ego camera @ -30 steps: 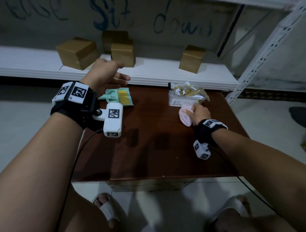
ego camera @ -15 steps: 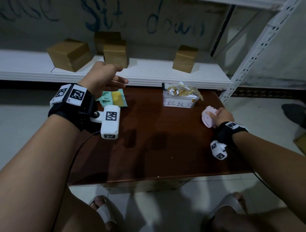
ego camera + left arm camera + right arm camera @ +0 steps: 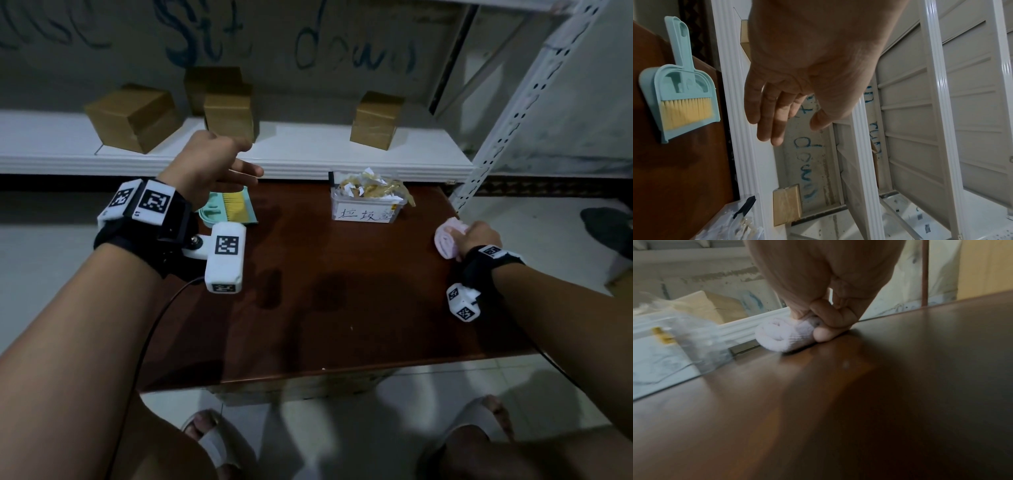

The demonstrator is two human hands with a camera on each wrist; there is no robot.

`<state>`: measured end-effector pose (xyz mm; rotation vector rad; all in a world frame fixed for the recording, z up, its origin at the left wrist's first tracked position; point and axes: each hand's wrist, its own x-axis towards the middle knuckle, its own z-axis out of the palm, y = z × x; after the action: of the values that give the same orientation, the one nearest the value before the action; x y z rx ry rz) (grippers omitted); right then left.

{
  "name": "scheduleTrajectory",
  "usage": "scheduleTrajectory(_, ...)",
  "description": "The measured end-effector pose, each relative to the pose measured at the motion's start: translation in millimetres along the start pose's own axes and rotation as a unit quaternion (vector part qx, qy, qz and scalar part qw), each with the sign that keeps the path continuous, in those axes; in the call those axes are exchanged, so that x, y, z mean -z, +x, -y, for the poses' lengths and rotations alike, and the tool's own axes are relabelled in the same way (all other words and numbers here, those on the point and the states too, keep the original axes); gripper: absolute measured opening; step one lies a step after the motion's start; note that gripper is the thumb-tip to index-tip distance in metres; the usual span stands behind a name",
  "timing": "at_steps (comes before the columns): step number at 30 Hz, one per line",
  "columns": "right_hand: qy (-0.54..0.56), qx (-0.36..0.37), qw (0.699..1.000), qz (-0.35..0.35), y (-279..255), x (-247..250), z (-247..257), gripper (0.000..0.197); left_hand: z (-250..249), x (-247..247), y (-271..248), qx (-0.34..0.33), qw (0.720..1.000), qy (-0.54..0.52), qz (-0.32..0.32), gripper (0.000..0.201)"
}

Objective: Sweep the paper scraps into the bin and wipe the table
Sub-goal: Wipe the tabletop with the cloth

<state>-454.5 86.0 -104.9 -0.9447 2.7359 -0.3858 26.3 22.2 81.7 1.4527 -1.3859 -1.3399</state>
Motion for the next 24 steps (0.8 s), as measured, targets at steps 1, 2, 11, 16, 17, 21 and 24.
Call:
scheduleTrajectory(1,-0.002,-0.006,1.000,0.000,3.4,0.9,-0.3,0.040,-0.4,0.0,-0.3,0.000,1.000,0.001,-0.001,0.032)
scheduleTrajectory(2,0.001,-0.009,1.000,-0.003,6.2,1.0,-0.7,0.041,-0.5,0.7,-0.4,0.000,1.000,0.002,-0.003,0.032)
scheduleTrajectory(11,0.014,-0.012,1.000,-0.012,34.7,-1.3,10.2,0.051,0.9,5.7,1.7,0.008,1.000,0.015,-0.012,0.033)
scheduleTrajectory(16,-0.030,-0.004,0.999,0.010,56.4,-2.0,33.6,0.042,0.8,1.5,7.5,0.005,1.000,0.014,-0.012,0.026)
scheduleTrajectory(17,-0.051,0.003,0.998,0.023,61.8,-1.8,39.6,0.039,1.2,0.0,8.9,0.006,1.000,0.018,-0.010,0.026)
scheduleTrajectory(21,-0.132,0.051,0.988,0.055,87.4,-2.5,59.9,0.048,3.6,-0.2,14.5,0.009,1.000,0.029,-0.003,0.018)
scheduleTrajectory(24,-0.145,0.062,0.986,0.058,97.2,-6.1,70.5,0.054,6.8,6.1,18.0,0.016,0.999,0.034,-0.012,0.026)
